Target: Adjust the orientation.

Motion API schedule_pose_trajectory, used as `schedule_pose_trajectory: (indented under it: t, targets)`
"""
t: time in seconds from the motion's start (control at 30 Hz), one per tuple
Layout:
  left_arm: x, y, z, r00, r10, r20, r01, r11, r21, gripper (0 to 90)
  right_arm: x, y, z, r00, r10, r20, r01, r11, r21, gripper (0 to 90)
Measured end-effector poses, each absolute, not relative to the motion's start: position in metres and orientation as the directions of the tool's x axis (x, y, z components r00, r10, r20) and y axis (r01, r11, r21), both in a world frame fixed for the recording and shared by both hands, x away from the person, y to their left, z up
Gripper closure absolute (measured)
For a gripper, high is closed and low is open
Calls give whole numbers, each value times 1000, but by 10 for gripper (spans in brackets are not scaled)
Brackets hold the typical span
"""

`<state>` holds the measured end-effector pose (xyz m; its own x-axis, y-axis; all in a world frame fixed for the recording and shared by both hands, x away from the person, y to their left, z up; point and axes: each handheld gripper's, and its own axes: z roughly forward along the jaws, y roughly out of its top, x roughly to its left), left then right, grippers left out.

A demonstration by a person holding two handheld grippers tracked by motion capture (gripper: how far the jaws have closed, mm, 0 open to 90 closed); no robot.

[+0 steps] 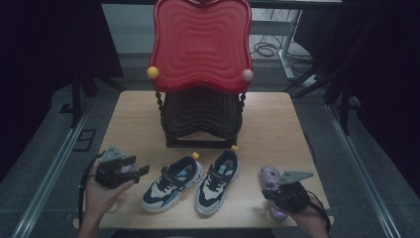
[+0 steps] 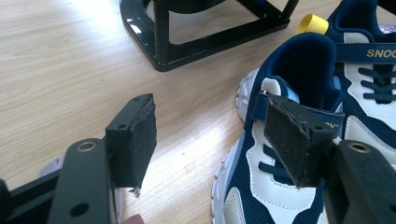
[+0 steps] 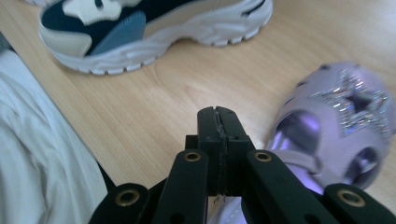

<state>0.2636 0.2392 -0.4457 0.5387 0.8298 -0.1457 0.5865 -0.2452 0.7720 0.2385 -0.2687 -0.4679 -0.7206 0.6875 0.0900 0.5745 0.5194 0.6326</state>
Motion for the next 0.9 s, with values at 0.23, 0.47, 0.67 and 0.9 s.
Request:
schedule_pose_trajectory:
  t: [0.23,0.47,0.67,0.9]
  targets:
    - [264,241,-446,535,832,-146,588,-242,772,342,234,-265,-477,-718,693,64,592,561,578,894]
    - [262,246,-443,526,838,-146,583,-231,779,342,233,-279,-478,-697,715,49,614,559,557,895]
    - [260,249,-442,518,843,-143,586,-228,778,342,232,-296,-476,-677,734,60,632,537,558,895]
    - [260,249,-443,519,842,-147,587,-226,777,342,232,-296,-478,-701,706,98,615,530,584,894]
